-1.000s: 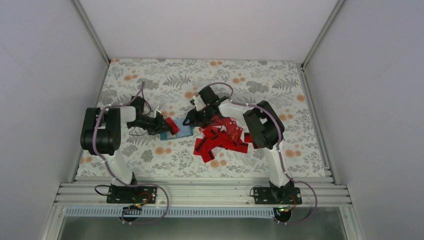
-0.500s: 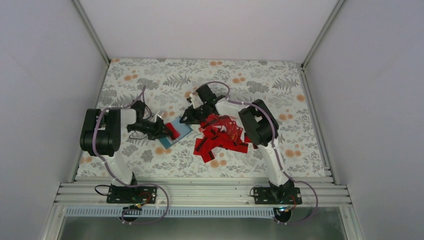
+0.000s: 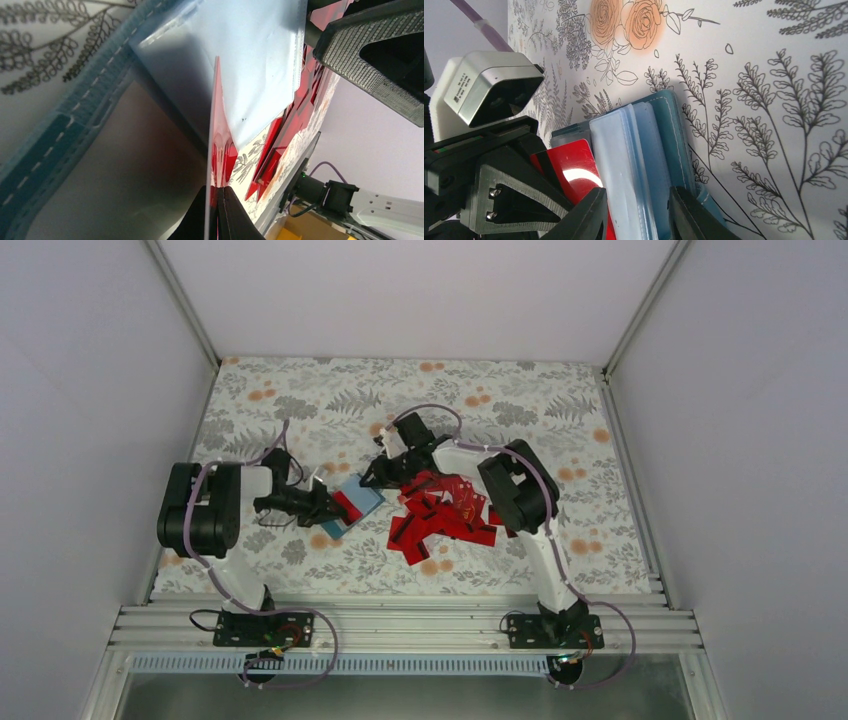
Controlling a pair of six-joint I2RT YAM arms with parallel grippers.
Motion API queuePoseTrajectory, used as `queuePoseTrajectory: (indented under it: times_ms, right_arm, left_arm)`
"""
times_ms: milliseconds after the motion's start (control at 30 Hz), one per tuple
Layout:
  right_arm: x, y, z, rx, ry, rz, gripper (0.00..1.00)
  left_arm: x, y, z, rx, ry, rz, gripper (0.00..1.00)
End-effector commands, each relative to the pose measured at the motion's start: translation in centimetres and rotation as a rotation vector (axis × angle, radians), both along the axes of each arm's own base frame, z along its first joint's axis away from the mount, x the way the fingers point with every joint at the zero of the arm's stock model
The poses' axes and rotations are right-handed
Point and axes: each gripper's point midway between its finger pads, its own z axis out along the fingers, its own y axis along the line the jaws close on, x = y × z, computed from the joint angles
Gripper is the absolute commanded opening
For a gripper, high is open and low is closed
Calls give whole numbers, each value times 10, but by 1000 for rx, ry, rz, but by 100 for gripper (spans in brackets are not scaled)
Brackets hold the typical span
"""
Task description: Put the credit cards into the card holder
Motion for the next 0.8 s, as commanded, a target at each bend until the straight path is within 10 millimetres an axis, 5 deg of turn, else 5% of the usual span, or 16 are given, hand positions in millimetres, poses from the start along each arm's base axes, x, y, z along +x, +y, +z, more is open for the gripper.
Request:
queuePoseTrajectory:
  times_ms: [0, 533, 767]
  right_arm:
    - [-15, -34, -55, -192, 66, -64, 33]
    - [-22, -34, -56, -177, 88, -63, 33]
    - [-24, -34, -55, -177, 85, -56, 33]
  left_arm:
    - [-19, 4, -19, 36, 115, 41, 2]
    - [-22, -2, -17, -88, 157, 61, 2]
    - [-2, 8, -16, -98, 115, 61, 2]
